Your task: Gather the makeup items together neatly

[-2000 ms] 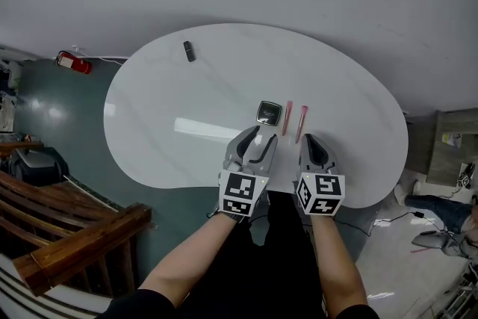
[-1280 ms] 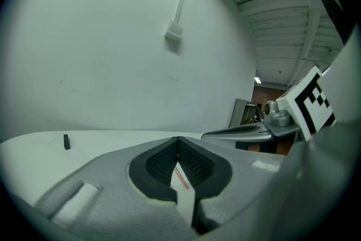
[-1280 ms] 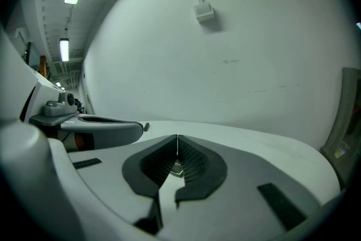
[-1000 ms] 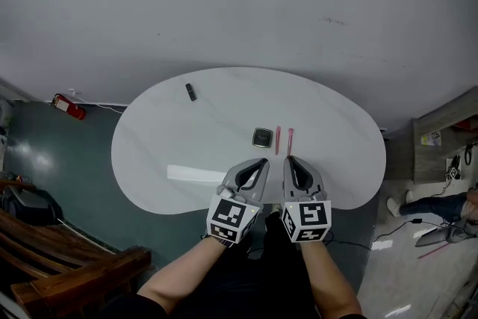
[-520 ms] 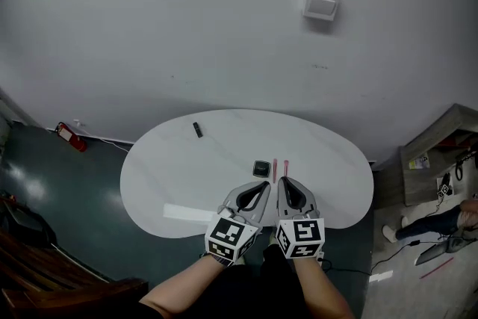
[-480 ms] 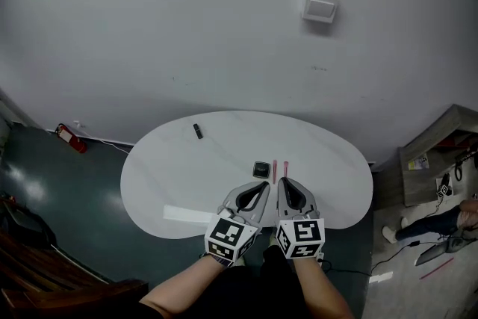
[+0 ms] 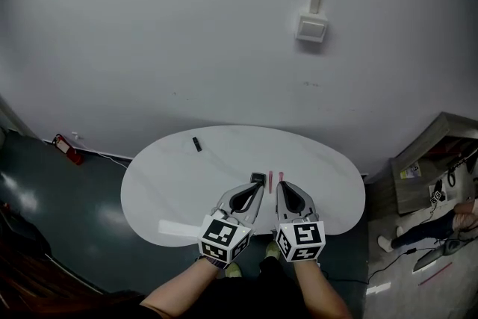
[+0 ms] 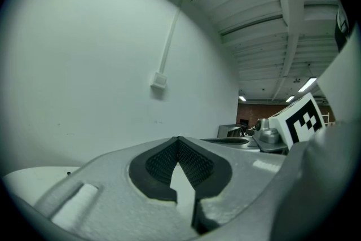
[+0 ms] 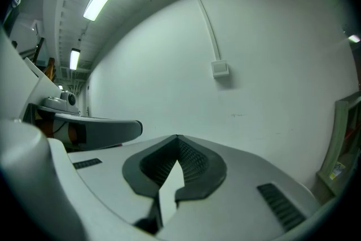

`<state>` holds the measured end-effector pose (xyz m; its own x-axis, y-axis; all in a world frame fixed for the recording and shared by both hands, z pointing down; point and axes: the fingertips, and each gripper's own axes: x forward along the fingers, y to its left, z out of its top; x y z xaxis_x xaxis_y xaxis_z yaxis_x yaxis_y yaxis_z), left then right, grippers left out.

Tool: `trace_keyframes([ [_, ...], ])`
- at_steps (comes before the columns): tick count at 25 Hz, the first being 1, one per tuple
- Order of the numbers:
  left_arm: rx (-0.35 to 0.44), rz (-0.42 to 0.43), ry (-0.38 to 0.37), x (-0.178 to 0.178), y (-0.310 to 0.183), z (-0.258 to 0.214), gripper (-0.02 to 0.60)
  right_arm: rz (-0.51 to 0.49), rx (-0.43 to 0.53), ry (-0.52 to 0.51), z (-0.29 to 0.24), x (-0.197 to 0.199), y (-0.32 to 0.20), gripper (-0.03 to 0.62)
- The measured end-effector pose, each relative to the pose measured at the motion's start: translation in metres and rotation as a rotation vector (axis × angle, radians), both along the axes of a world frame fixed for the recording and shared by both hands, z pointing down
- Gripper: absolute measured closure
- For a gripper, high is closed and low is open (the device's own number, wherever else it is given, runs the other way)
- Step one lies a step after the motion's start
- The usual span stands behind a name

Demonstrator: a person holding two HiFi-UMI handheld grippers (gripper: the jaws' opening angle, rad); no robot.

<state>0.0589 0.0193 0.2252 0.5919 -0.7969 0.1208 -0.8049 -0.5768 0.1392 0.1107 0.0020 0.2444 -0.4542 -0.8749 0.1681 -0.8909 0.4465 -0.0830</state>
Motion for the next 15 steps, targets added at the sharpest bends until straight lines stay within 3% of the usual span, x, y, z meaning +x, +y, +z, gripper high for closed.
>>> trace_keyframes([
  [15, 0.011, 0.004, 0.0, -0.005, 0.004, -0.011, 0.572, -0.024, 0.009, 0.002, -0.014, -0.01, 0.001, 0.58],
])
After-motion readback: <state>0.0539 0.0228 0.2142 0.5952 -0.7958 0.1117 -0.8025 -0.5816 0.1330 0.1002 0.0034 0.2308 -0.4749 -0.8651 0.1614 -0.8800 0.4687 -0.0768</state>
